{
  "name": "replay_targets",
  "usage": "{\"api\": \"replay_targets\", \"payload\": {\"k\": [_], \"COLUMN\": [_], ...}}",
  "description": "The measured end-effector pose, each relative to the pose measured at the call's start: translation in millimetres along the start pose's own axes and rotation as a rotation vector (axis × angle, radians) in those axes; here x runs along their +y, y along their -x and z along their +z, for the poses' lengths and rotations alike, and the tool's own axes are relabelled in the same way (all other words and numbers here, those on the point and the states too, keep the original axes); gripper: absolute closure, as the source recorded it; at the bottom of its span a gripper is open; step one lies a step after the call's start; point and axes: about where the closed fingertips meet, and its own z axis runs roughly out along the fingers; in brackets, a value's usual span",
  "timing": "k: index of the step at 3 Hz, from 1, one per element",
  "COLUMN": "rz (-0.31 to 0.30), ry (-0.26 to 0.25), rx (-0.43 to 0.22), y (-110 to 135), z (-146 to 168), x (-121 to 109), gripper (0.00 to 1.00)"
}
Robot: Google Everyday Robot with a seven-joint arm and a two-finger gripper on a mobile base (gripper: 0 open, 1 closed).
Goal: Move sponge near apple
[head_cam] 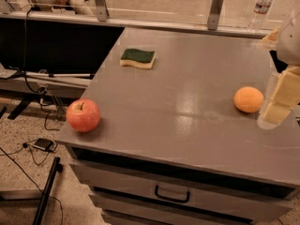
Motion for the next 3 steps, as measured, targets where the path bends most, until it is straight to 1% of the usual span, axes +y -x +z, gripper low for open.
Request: {"api": "replay_targets", "payload": {"k": [1,2,3], "rz": [0.0,-0.013,-0.027], "ry": [0.0,0.0,-0.004], "rx": [0.0,-0.009,-0.052], "y": [0,6,26], "z": [0,10,35], "x": [0,-13,-40], "gripper": [0.0,0.0,0.0]}}
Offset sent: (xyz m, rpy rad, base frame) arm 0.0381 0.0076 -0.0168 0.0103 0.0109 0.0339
